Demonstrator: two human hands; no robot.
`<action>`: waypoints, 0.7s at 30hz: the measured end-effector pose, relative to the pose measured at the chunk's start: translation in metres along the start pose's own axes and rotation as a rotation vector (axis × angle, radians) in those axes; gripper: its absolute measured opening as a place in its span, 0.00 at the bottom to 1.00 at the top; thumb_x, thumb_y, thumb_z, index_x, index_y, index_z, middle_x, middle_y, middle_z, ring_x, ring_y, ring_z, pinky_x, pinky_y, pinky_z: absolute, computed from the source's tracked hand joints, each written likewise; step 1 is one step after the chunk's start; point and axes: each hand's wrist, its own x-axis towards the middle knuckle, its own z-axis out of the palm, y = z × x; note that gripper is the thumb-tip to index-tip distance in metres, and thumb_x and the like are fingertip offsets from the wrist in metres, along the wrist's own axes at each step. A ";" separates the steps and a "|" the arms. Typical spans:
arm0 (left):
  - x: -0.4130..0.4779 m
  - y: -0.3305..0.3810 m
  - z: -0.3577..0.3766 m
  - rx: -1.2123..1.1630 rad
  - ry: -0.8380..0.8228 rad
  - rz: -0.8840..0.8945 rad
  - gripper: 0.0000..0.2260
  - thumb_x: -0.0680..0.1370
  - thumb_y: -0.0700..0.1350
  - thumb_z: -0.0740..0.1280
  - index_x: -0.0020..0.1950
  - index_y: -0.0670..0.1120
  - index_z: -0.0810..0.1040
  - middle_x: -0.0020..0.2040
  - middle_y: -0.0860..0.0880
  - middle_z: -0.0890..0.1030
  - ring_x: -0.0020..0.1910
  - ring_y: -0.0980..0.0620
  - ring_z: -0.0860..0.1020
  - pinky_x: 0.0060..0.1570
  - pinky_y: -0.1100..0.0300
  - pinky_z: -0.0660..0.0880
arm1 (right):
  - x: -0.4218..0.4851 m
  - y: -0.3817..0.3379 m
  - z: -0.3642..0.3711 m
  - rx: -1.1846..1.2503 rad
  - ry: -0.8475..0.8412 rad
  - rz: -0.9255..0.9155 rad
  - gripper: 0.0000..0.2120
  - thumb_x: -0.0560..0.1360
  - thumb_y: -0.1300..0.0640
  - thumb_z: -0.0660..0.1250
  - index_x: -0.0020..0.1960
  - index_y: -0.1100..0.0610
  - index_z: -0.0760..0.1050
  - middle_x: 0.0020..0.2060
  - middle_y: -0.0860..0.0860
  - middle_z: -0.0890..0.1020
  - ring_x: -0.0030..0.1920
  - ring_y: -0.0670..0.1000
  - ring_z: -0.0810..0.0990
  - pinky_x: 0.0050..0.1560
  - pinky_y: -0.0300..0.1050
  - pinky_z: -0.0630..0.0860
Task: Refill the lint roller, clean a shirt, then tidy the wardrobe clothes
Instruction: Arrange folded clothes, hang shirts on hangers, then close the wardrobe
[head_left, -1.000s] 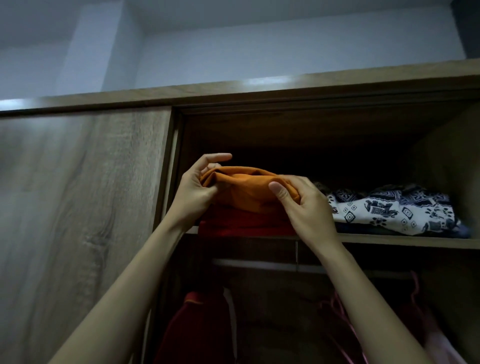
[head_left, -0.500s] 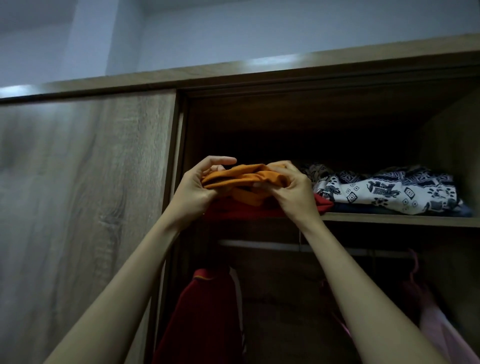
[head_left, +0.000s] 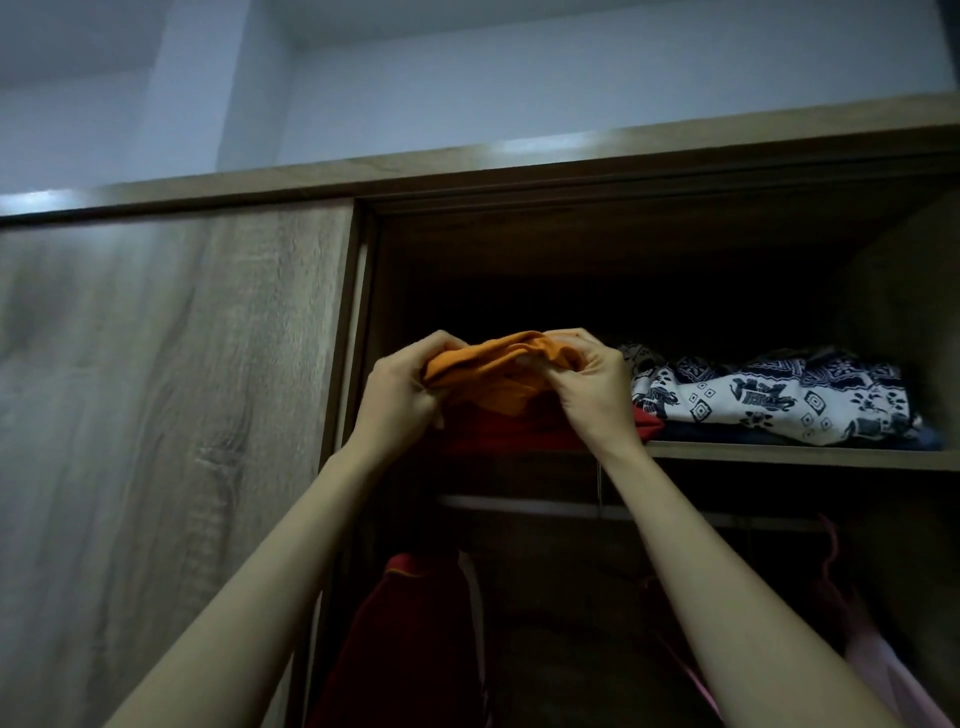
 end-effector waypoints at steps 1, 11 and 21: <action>0.006 0.000 -0.001 -0.028 0.010 -0.043 0.07 0.77 0.37 0.68 0.53 0.47 0.77 0.43 0.46 0.81 0.28 0.50 0.80 0.25 0.60 0.75 | 0.004 0.000 0.001 -0.007 0.016 -0.001 0.09 0.67 0.54 0.74 0.46 0.55 0.82 0.45 0.51 0.81 0.46 0.46 0.80 0.44 0.37 0.76; 0.058 0.011 -0.009 -0.239 0.009 -0.067 0.06 0.78 0.31 0.64 0.49 0.41 0.72 0.44 0.47 0.76 0.42 0.61 0.80 0.39 0.68 0.77 | 0.049 -0.031 0.000 -0.139 0.105 -0.047 0.09 0.65 0.56 0.78 0.43 0.56 0.83 0.42 0.47 0.81 0.42 0.37 0.79 0.45 0.34 0.76; 0.064 0.066 -0.027 -0.361 0.049 0.192 0.08 0.75 0.39 0.71 0.49 0.45 0.73 0.42 0.48 0.77 0.41 0.53 0.76 0.42 0.58 0.76 | 0.048 -0.102 -0.026 -0.124 0.139 -0.198 0.13 0.67 0.55 0.75 0.49 0.60 0.83 0.48 0.52 0.81 0.49 0.43 0.80 0.51 0.39 0.77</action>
